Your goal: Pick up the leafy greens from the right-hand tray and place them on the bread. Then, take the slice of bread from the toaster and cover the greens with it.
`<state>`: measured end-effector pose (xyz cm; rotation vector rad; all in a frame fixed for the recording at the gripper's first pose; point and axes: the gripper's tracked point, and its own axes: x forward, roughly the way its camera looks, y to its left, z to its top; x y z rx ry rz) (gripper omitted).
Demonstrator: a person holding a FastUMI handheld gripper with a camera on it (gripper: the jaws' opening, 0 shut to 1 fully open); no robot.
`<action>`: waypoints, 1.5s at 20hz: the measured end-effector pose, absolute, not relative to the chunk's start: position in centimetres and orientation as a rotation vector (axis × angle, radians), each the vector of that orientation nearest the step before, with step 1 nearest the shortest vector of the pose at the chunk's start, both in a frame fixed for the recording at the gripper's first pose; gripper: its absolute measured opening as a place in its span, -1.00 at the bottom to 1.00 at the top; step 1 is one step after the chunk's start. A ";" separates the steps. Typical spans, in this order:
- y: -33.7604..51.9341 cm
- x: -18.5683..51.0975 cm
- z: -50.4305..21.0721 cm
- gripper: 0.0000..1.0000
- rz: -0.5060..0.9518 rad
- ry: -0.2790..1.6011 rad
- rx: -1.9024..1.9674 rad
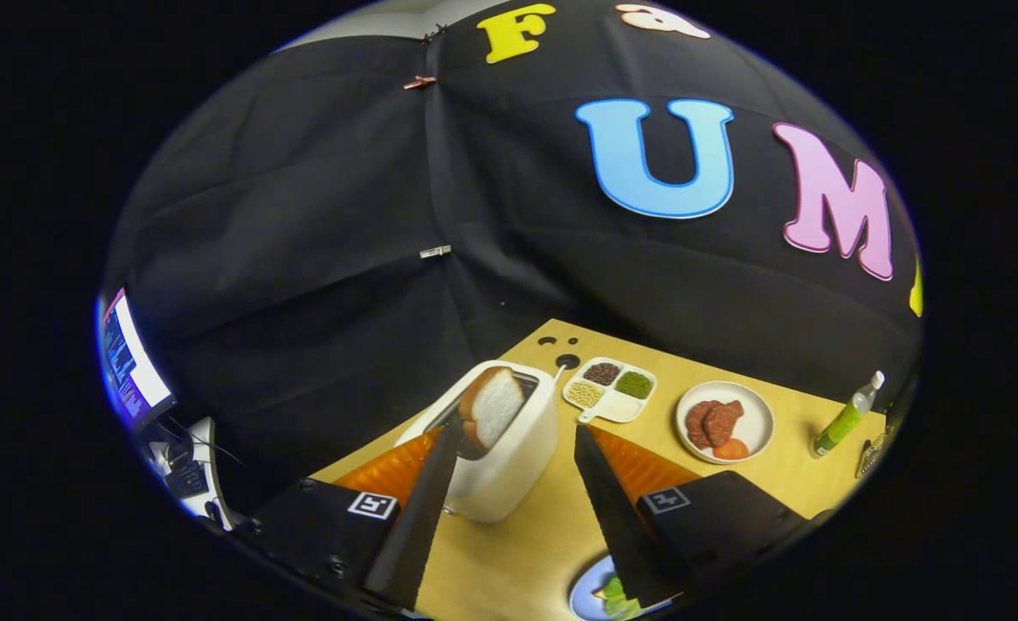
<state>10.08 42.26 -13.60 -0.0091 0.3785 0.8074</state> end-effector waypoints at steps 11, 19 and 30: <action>52.2 16.2 -19.2 0.72 0.663 0.513 -0.051; 50.9 18.9 -20.8 -0.60 0.501 0.567 -0.059; 48.2 15.4 -13.3 -0.66 0.556 0.450 0.011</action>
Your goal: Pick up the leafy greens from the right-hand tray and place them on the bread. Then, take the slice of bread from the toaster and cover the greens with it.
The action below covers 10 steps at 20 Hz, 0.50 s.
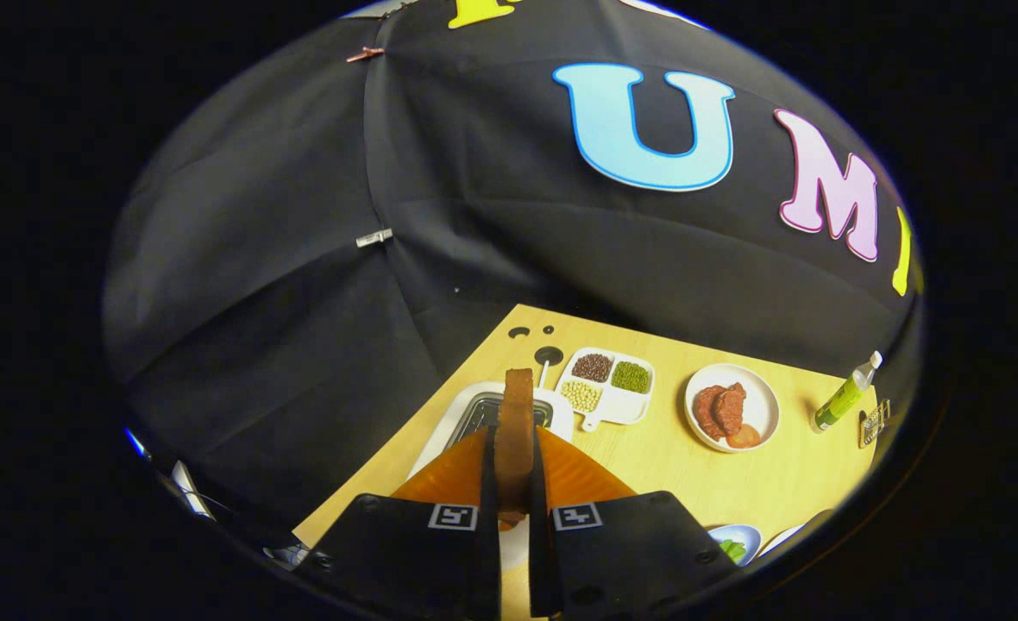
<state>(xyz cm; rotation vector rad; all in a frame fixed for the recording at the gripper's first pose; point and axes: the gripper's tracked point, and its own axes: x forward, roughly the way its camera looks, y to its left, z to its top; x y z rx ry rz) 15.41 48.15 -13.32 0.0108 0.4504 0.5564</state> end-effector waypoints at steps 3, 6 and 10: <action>44.8 14.8 -11.2 -0.66 0.542 0.420 0.031; 40.9 14.2 -9.7 -0.66 0.537 0.405 0.067; 34.0 13.6 -8.9 -0.66 0.481 0.393 0.080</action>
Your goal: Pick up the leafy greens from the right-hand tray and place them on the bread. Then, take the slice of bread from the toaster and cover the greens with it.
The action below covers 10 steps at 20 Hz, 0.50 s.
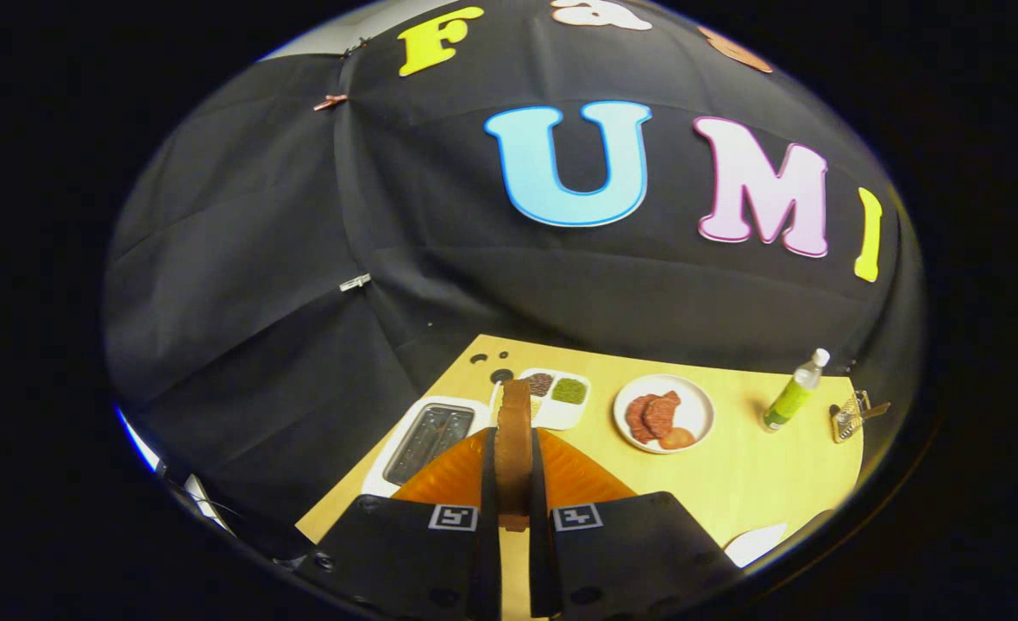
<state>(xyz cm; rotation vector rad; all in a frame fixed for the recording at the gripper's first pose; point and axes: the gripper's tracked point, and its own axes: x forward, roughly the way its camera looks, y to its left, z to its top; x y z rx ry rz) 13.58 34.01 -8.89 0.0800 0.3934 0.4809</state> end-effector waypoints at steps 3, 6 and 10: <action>28.8 13.1 -9.9 -0.66 0.421 0.404 0.099; 24.2 12.2 -12.2 -0.66 0.354 0.429 0.141; 20.1 11.2 -16.4 -0.66 0.289 0.465 0.186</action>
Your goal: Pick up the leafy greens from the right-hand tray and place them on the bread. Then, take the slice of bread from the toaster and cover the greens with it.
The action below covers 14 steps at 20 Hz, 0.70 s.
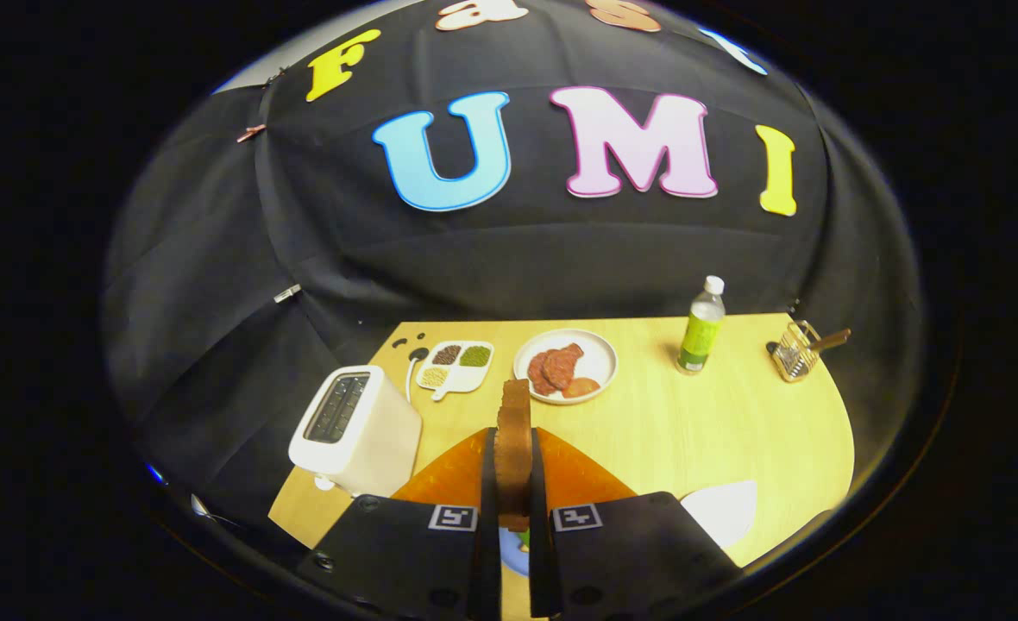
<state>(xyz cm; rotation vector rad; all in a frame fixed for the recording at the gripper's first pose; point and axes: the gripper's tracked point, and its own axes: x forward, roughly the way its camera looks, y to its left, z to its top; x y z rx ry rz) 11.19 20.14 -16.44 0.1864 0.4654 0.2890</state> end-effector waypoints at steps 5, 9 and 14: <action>18.7 10.1 -22.3 -0.66 0.251 0.543 0.304; 19.7 10.5 -27.6 -0.66 0.226 0.634 0.460; 19.9 11.3 -31.5 -0.66 0.222 0.660 0.462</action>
